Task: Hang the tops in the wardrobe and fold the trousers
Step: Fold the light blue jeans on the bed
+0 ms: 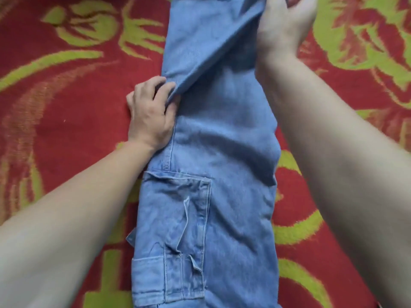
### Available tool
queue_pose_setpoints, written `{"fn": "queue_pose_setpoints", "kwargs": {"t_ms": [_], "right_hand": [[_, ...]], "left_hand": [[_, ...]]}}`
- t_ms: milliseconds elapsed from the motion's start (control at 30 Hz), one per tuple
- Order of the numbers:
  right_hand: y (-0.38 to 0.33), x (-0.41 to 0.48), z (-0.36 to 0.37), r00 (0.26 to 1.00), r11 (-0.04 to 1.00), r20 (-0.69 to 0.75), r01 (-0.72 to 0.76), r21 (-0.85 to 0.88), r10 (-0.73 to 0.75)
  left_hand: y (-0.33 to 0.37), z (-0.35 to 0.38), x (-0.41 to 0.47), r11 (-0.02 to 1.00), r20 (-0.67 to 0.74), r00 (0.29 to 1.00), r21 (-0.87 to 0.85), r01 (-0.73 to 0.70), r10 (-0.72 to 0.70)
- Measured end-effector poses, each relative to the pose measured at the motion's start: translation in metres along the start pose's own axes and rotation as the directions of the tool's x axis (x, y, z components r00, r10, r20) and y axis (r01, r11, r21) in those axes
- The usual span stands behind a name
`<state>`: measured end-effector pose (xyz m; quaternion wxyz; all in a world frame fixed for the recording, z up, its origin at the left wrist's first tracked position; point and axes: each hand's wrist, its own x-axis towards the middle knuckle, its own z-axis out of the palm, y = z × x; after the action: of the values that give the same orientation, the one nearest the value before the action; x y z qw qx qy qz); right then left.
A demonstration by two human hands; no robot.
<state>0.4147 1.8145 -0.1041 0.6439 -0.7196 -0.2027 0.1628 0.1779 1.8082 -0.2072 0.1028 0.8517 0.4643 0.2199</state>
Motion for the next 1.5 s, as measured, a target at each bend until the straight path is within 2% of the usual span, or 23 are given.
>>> {"fn": "queue_pose_setpoints", "kwargs": {"t_ms": [33, 100, 167, 200, 233, 267, 300, 367, 400, 433, 500, 700, 867, 933, 1000, 1067, 1133, 1200, 1267, 1333, 1433, 1467, 1500], "right_hand": [[-0.005, 0.005, 0.02, 0.987, 0.996, 0.161, -0.011, -0.086, 0.024], [-0.004, 0.009, 0.056, 0.894, 0.961, 0.424, -0.021, -0.277, 0.142], [0.007, 0.008, 0.074, 0.868, 0.957, 0.494, 0.104, -0.272, 0.046], [0.017, 0.007, 0.076, 0.895, 0.95, 0.439, 0.201, -0.24, -0.079], [0.03, 0.006, 0.071, 0.893, 0.893, 0.398, 0.342, -0.291, -0.212], [0.043, 0.007, 0.064, 0.874, 0.802, 0.399, 0.44, -0.403, -0.279], [0.055, 0.01, 0.054, 0.845, 0.665, 0.462, 0.51, -0.545, -0.268], [0.072, 0.017, 0.034, 0.827, 0.378, 0.556, 0.541, -0.751, -0.079], [0.076, 0.02, 0.026, 0.814, 0.276, 0.58, 0.555, -0.785, 0.013], [0.078, 0.025, 0.022, 0.804, 0.222, 0.588, 0.56, -0.798, 0.088], [0.08, 0.033, 0.026, 0.787, 0.214, 0.592, 0.556, -0.803, 0.176], [0.081, 0.042, 0.037, 0.775, 0.183, 0.596, 0.568, -0.802, 0.211], [0.061, 0.015, 0.029, 0.765, 0.256, 0.576, 0.517, -0.816, 0.288], [0.046, -0.02, 0.013, 0.777, 0.271, 0.582, 0.522, -0.809, 0.24], [0.041, -0.073, -0.015, 0.793, 0.284, 0.602, 0.56, -0.778, 0.087], [0.049, -0.124, -0.051, 0.773, 0.302, 0.634, 0.6, -0.741, 0.018], [0.071, -0.15, -0.077, 0.74, 0.237, 0.652, 0.612, -0.754, 0.166], [0.09, -0.155, -0.086, 0.731, 0.187, 0.622, 0.594, -0.783, 0.282], [0.096, -0.154, -0.083, 0.743, 0.173, 0.604, 0.58, -0.796, 0.289], [0.09, -0.161, -0.083, 0.746, 0.229, 0.613, 0.569, -0.79, 0.261], [0.086, -0.2, -0.12, 0.821, 0.4, 0.518, 0.403, -0.823, 0.24], [0.088, -0.223, -0.141, 0.852, 0.459, 0.456, 0.308, -0.833, 0.256], [0.089, -0.248, -0.163, 0.874, 0.496, 0.404, 0.233, -0.836, 0.27]], "left_hand": [[-0.002, 0.003, 0.0, 0.999, -0.029, 0.999, -0.008, 0.038, -0.038], [-0.005, 0.008, 0.004, 0.997, -0.067, 0.995, -0.02, 0.079, -0.081], [-0.005, 0.011, 0.006, 0.995, -0.064, 0.993, -0.036, 0.098, -0.1], [-0.004, 0.012, 0.005, 0.994, -0.06, 0.993, -0.042, 0.1, -0.102], [-0.004, 0.012, 0.003, 0.994, -0.056, 0.993, -0.042, 0.097, -0.1], [-0.004, 0.013, 0.003, 0.996, -0.054, 0.995, -0.039, 0.086, -0.088], [-0.005, 0.012, 0.003, 0.997, -0.052, 0.996, -0.035, 0.068, -0.07], [-0.007, 0.012, 0.004, 0.999, -0.053, 0.998, -0.016, 0.033, -0.034], [-0.007, 0.012, 0.005, 1.0, -0.057, 0.998, -0.004, 0.021, -0.021], [-0.008, 0.012, 0.006, 1.0, -0.058, 0.998, 0.006, 0.017, -0.017], [-0.008, 0.013, 0.008, 0.999, -0.045, 0.999, 0.024, 0.024, -0.023], [-0.012, 0.014, 0.016, 0.998, 0.001, 1.0, 0.057, 0.026, -0.026], [-0.013, 0.016, 0.021, 0.996, 0.055, 0.998, 0.087, 0.034, -0.039], [-0.012, 0.017, 0.022, 0.992, 0.094, 0.994, 0.115, 0.042, -0.053], [-0.011, 0.014, 0.024, 0.987, 0.154, 0.985, 0.152, 0.052, -0.076], [-0.01, 0.009, 0.029, 0.984, 0.23, 0.968, 0.164, 0.065, -0.102], [-0.006, 0.003, 0.027, 0.991, 0.303, 0.946, 0.102, 0.093, -0.119], [0.003, -0.005, 0.009, 0.988, 0.363, 0.924, -0.051, 0.149, -0.12], [0.012, -0.017, -0.019, 0.941, 0.357, 0.919, -0.219, 0.258, -0.169], [0.018, -0.036, -0.047, 0.833, 0.329, 0.887, -0.344, 0.433, -0.324], [0.022, -0.072, -0.096, 0.505, 0.397, 0.744, -0.555, 0.661, -0.538], [0.024, -0.082, -0.12, 0.476, 0.4, 0.716, -0.549, 0.687, -0.572], [0.027, -0.091, -0.149, 0.517, 0.39, 0.698, -0.478, 0.711, -0.6]]}}
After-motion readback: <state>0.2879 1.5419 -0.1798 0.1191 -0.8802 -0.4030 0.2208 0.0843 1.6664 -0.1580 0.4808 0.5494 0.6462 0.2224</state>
